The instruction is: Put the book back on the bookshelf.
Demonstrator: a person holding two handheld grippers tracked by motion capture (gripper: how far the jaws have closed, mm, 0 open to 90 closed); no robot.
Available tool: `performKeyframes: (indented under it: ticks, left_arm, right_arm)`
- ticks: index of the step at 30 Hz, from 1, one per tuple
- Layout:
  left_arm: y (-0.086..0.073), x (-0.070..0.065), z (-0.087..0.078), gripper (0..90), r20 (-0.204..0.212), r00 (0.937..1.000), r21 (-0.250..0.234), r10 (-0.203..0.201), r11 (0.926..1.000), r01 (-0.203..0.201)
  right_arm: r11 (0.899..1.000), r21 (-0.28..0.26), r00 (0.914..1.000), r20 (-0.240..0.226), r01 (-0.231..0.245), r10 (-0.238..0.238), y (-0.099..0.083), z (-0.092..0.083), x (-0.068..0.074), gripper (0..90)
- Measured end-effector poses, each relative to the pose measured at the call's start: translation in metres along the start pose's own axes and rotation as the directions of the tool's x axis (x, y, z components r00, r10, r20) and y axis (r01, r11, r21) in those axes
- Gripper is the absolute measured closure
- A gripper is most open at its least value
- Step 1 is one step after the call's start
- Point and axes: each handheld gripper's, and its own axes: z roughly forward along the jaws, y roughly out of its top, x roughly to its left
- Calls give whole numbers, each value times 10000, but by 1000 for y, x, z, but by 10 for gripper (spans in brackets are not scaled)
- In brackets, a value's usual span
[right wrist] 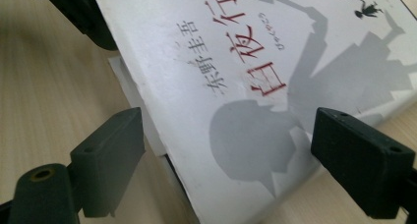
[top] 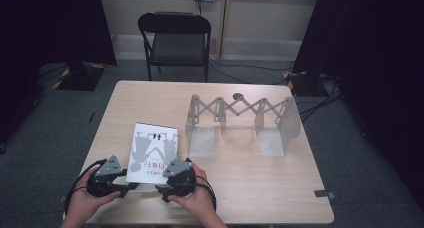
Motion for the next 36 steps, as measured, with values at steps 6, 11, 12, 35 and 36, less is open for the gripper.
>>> performKeyframes:
  ticks: [6,11,12,35,36]
  left_arm:
    - [1,0,0,455,-29,10000,23,33,10000,-33]
    - [2,0,-1,456,-19,10000,51,25,10000,-25]
    - [2,0,-1,456,-9,10000,34,25,10000,-25]
    - [8,1,-4,456,68,10000,42,27,10000,-28]
    - [8,1,-4,456,68,10000,42,27,10000,-28]
  right_arm:
    - [9990,98,9986,275,446,-448,3,4,5,120]
    - [9989,48,9983,348,468,-469,4,6,6,120]
    - [9985,50,9977,411,545,-547,4,7,7,118]
    - [9952,-102,9846,1466,972,-947,10,22,13,99]
    - [9948,-81,9839,1486,1011,-988,10,22,14,99]
